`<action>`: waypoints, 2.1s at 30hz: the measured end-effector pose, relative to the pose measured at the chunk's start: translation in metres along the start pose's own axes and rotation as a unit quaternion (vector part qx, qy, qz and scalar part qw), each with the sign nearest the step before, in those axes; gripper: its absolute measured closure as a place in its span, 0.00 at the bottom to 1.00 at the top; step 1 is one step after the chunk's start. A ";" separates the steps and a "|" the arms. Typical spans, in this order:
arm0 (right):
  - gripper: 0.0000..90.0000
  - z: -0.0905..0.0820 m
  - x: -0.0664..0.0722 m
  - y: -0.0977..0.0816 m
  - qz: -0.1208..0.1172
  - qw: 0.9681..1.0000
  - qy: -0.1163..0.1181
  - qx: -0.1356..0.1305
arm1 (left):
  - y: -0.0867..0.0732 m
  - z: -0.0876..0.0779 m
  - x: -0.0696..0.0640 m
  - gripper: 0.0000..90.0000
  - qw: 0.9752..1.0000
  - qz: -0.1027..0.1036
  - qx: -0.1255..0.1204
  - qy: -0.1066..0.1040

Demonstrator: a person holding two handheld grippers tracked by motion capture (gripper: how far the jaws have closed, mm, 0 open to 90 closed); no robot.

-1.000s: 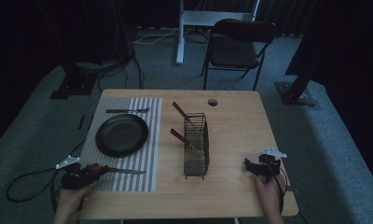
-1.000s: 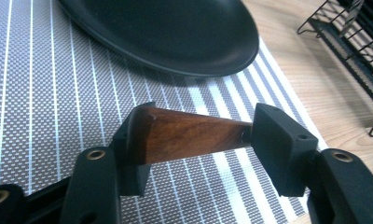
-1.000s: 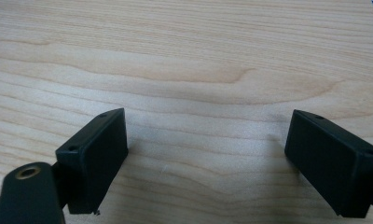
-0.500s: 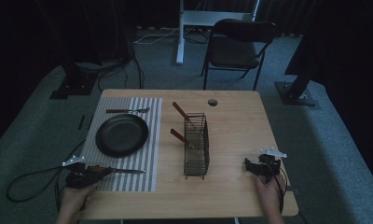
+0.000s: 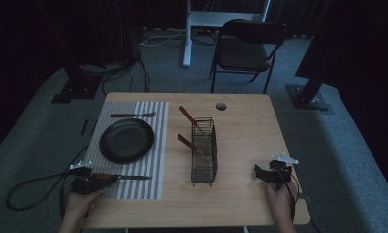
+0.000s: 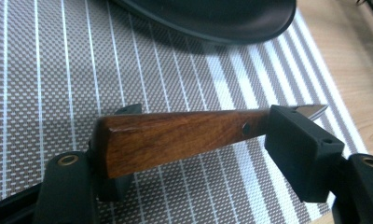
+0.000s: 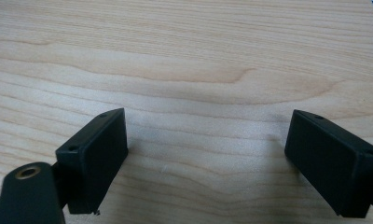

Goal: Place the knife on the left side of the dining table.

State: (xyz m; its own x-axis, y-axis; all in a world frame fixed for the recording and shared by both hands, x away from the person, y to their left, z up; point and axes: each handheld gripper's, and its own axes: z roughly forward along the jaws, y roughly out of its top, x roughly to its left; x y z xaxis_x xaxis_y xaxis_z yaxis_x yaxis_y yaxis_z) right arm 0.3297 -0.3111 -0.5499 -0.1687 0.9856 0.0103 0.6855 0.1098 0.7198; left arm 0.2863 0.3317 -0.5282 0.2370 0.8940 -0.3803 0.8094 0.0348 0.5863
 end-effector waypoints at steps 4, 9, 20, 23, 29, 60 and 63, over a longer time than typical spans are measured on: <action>0.13 0.000 0.000 0.000 0.000 1.000 0.000 0.000 | 0.001 0.001 -0.002 0.30 1.000 0.006 0.006 0.008; 0.13 0.000 0.000 0.000 0.000 1.000 0.000 0.000 | 0.002 0.004 -0.009 0.19 0.999 0.028 0.010 0.044; 0.13 0.000 0.000 0.000 0.000 1.000 0.000 0.000 | 0.004 0.011 -0.017 0.14 0.997 0.048 0.016 0.057; 0.13 0.000 0.000 0.000 0.000 1.000 0.000 0.000 | 0.003 0.011 -0.018 0.14 0.997 0.048 0.016 0.057; 0.13 0.000 0.000 0.000 0.000 1.000 0.000 0.000 | 0.004 0.011 -0.021 0.14 0.996 0.062 0.023 0.065; 0.13 0.000 0.000 0.000 0.000 1.000 0.000 0.000 | -0.018 0.001 -0.015 0.12 0.984 0.106 -0.068 0.124; 0.13 0.000 0.000 0.000 0.000 1.000 0.000 0.000 | -0.021 0.000 -0.016 0.12 0.984 0.105 -0.067 0.126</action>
State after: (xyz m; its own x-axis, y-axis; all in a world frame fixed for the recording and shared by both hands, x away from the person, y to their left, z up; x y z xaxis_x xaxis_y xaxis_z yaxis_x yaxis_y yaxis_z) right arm 0.3297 -0.3111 -0.5499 -0.1686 0.9856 0.0104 0.6855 0.1096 0.7197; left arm 0.2656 0.3169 -0.5347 0.2370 0.9696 -0.0607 0.6744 -0.1192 0.7287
